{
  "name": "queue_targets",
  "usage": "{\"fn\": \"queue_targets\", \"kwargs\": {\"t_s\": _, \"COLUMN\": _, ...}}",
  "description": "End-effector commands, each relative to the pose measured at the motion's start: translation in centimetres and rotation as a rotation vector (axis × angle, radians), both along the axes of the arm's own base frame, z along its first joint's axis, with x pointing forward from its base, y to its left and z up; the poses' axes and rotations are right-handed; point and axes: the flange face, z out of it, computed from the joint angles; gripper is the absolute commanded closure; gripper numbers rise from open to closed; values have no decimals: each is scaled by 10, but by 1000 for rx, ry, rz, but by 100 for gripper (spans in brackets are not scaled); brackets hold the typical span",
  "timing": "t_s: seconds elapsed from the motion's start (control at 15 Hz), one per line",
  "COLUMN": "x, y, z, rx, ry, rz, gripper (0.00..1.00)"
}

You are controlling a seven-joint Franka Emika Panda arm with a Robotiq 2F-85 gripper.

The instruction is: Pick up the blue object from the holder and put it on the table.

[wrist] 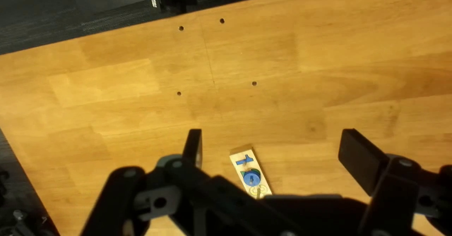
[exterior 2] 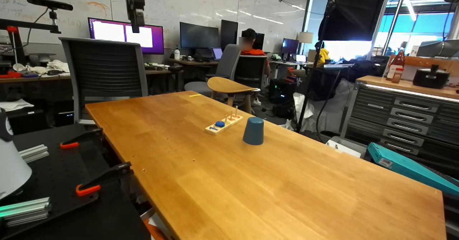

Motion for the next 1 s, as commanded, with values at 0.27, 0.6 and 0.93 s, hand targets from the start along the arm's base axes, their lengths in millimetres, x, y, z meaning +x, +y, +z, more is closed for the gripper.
{"fn": "queue_targets", "kwargs": {"t_s": 0.27, "x": 151, "y": -66, "z": 23, "rx": 228, "ry": 39, "rz": -44, "gripper": 0}}
{"fn": "queue_targets", "kwargs": {"t_s": 0.6, "x": 173, "y": -90, "z": 2, "rx": 204, "ry": 42, "rz": -105, "gripper": 0}}
{"fn": "queue_targets", "kwargs": {"t_s": 0.93, "x": 188, "y": -90, "z": -5, "rx": 214, "ry": 53, "rz": -93, "gripper": 0}}
